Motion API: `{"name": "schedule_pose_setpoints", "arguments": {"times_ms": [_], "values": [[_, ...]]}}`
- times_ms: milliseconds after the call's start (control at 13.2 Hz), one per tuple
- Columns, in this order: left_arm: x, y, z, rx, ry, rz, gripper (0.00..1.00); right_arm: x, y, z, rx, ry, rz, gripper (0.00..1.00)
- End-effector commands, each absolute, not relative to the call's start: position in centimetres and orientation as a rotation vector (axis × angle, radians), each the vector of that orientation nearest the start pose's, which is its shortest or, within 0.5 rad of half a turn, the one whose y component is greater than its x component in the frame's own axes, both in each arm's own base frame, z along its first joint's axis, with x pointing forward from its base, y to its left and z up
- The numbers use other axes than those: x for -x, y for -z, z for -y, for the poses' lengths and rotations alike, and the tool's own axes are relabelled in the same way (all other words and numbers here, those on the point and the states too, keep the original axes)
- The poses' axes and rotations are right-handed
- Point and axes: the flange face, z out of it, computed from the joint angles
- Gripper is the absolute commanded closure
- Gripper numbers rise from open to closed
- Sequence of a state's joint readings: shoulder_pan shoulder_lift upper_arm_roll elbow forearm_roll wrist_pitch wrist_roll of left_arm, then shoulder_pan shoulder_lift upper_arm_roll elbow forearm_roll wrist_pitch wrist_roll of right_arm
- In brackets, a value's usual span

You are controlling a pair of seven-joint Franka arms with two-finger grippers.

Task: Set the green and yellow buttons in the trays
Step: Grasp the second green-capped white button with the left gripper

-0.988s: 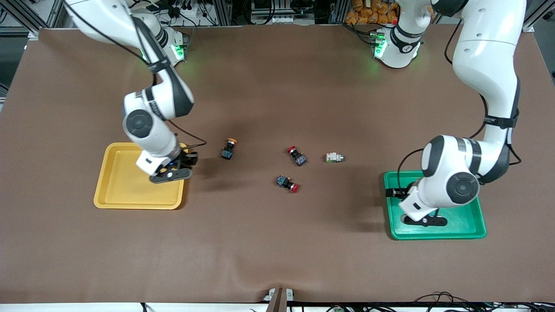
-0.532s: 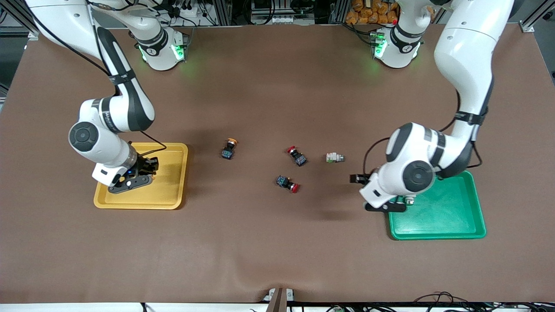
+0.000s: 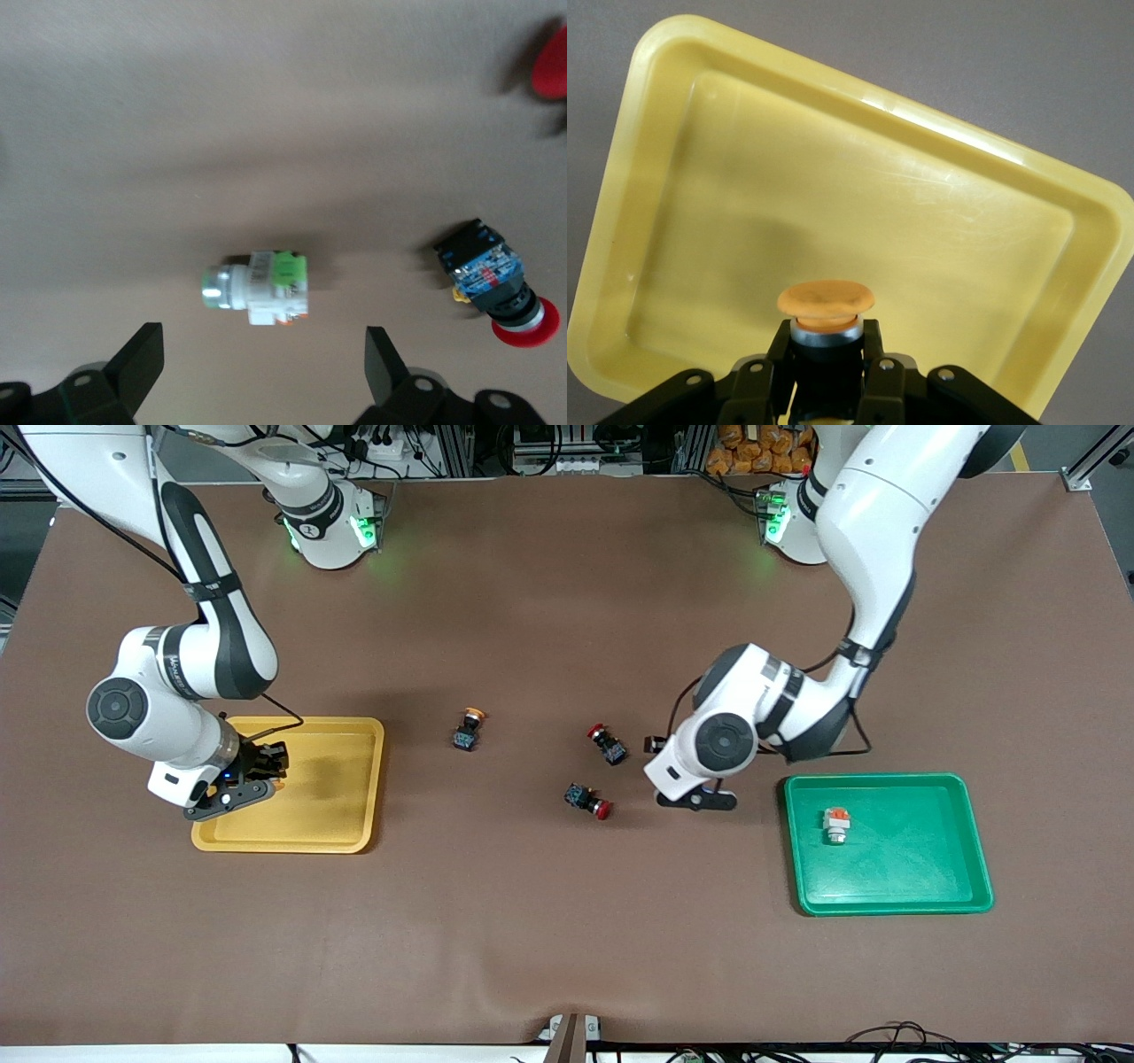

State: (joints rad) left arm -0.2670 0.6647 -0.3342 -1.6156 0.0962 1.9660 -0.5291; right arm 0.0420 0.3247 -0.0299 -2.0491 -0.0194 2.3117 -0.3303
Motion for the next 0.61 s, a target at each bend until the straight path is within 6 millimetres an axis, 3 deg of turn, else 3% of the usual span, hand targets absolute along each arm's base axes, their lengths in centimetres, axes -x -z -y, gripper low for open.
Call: {"name": "schedule_pose_setpoints", "arguments": {"times_ms": [0, 152, 532], "values": [[-54.0, -21.5, 33.4, 3.042, -0.401, -0.147, 0.00, -58.7, -26.6, -0.9, 3.090, -0.066, 0.576, 1.00], [-52.9, -20.5, 33.0, 3.017, -0.412, -0.171, 0.00, -59.0, -24.5, -0.7, 3.086, -0.053, 0.605, 1.00], [-53.0, -20.2, 32.9, 3.024, -0.407, -0.166, 0.00, -59.3, -21.4, -0.6, 3.087, -0.019, 0.617, 1.00]]}}
